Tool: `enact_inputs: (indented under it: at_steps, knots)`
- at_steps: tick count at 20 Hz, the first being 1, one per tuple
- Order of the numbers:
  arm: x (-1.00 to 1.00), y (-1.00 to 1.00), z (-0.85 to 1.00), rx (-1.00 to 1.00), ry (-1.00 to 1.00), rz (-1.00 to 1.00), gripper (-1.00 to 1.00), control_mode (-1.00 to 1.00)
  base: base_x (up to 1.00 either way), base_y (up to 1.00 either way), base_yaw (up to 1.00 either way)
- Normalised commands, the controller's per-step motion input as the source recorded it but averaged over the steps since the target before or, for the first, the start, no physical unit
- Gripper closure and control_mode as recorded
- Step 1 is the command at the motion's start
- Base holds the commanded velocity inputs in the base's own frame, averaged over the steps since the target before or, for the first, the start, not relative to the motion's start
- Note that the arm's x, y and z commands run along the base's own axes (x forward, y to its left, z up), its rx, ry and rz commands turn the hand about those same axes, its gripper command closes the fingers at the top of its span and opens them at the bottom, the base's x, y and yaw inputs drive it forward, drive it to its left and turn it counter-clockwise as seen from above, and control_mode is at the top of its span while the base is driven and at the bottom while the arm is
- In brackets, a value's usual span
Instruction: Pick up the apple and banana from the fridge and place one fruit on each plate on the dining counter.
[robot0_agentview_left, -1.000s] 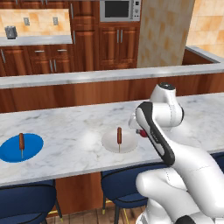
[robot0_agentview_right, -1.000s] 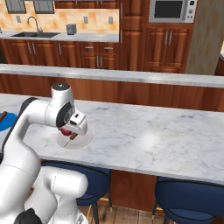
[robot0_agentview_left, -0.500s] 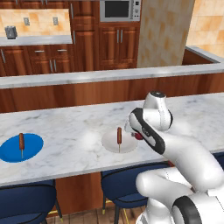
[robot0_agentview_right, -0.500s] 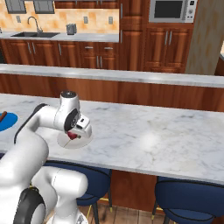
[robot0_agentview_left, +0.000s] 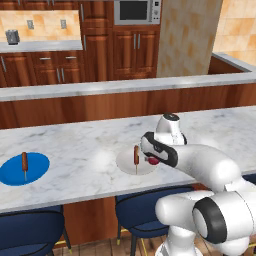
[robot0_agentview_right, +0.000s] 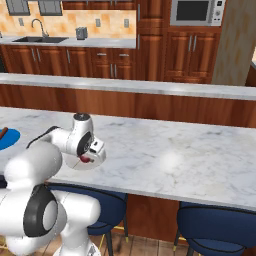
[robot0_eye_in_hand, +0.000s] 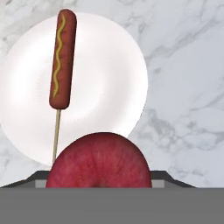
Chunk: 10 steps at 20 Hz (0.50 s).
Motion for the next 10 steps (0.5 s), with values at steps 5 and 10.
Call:
enact_inputs:
  at_steps: [5, 10]
  knots:
    - [0.39, 0.00, -0.29, 0.00, 0.00, 0.00, 1.00, -1.00, 0.00, 0.00, 0.00]
    - [0.42, 0.02, -0.23, 0.00, 0.01, 0.00, 1.00, -1.00, 0.00, 0.00, 0.00]
